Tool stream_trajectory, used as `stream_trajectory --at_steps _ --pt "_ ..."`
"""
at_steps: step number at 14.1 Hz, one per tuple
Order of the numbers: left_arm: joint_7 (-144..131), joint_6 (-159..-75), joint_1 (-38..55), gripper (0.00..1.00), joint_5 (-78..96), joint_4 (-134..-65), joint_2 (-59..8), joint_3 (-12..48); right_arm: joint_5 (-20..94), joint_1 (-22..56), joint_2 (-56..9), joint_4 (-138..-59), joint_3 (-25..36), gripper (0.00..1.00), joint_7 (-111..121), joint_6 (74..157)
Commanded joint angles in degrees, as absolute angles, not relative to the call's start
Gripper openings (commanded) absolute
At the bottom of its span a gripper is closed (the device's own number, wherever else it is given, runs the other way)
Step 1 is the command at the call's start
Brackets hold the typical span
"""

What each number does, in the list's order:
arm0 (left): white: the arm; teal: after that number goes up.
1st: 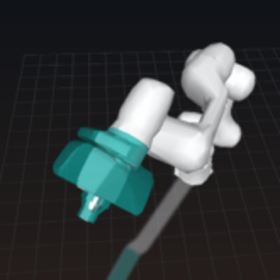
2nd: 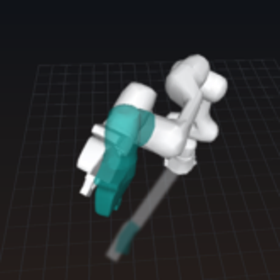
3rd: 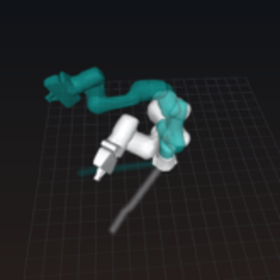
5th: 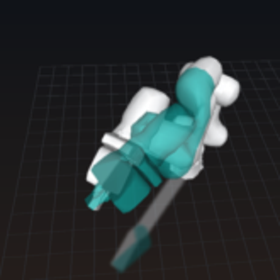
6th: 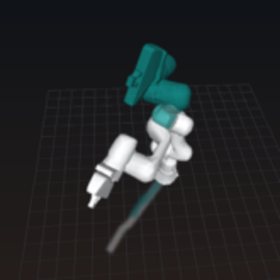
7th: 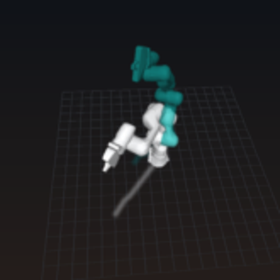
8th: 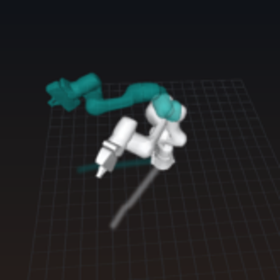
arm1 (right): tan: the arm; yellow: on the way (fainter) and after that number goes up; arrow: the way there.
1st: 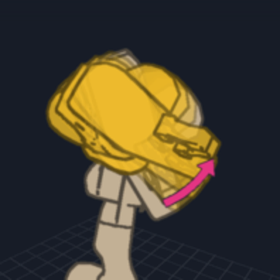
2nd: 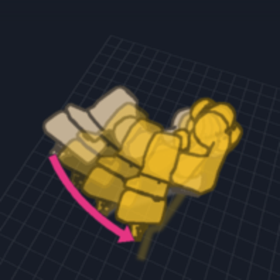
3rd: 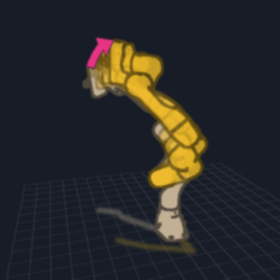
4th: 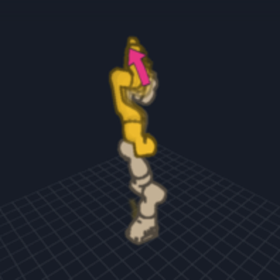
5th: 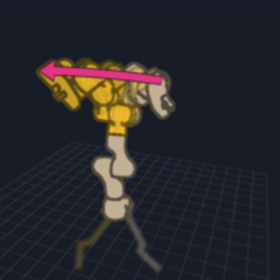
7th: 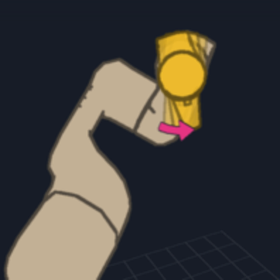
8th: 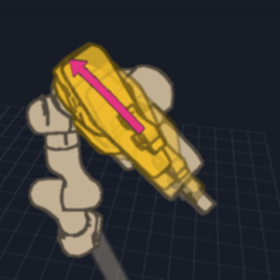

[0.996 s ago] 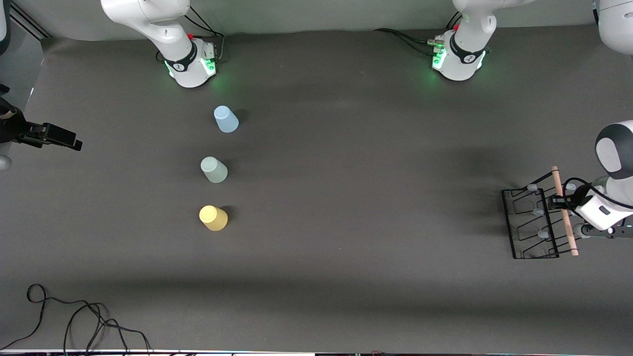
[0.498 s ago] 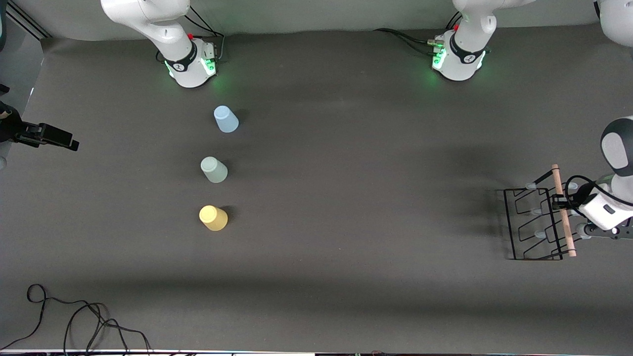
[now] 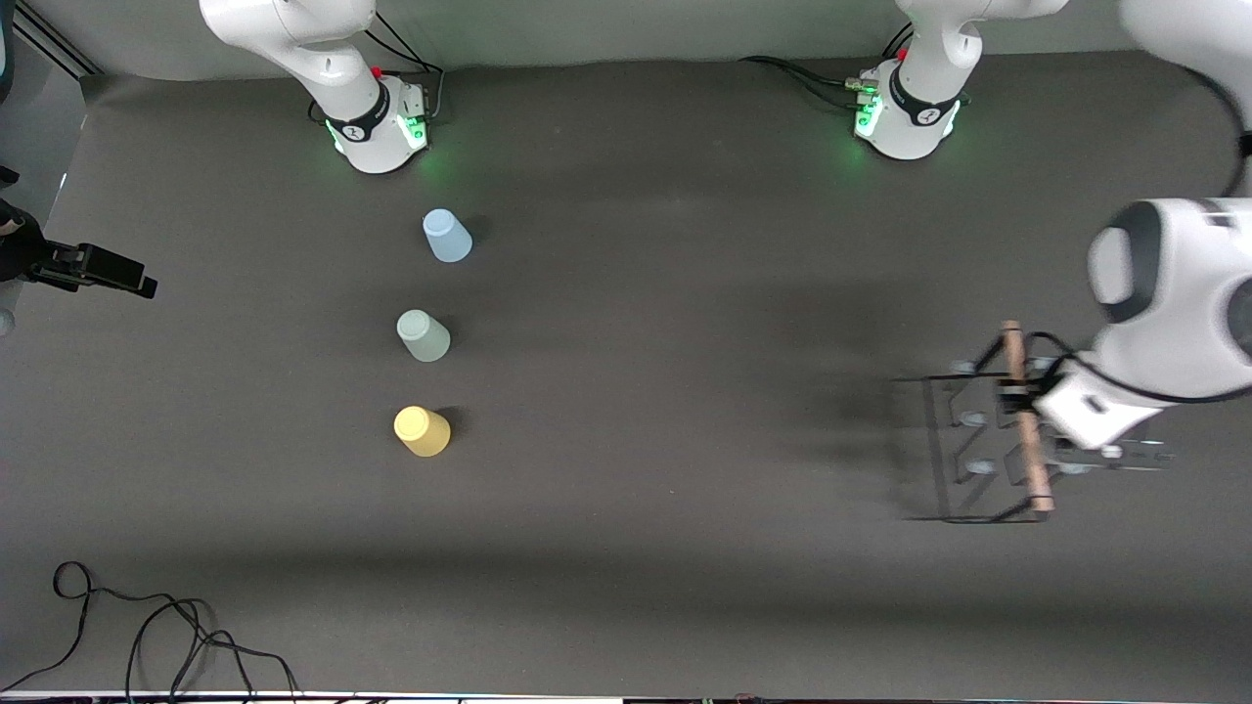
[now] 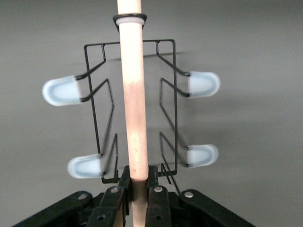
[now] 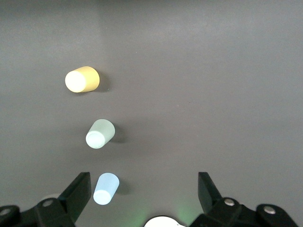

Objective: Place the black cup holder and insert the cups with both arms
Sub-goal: 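Lift and carry the rack with the left gripper toward the cups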

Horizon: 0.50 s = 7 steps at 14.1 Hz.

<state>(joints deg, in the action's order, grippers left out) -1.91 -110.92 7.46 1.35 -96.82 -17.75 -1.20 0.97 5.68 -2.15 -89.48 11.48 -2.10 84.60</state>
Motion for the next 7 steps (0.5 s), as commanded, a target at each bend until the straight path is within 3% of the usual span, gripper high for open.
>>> stream_trajectory --at_steps 1,7 --pt "-9.2 -108.3 12.8 0.0 3.1 -93.8 -16.1 0.1 0.5 5.8 -1.8 -89.3 11.5 1.0 -2.2 84.7" --pt "-25.4 -109.9 25.3 0.0 3.4 -89.3 -18.6 1.2 0.5 6.0 -1.8 -89.2 11.4 1.0 -2.3 84.8"
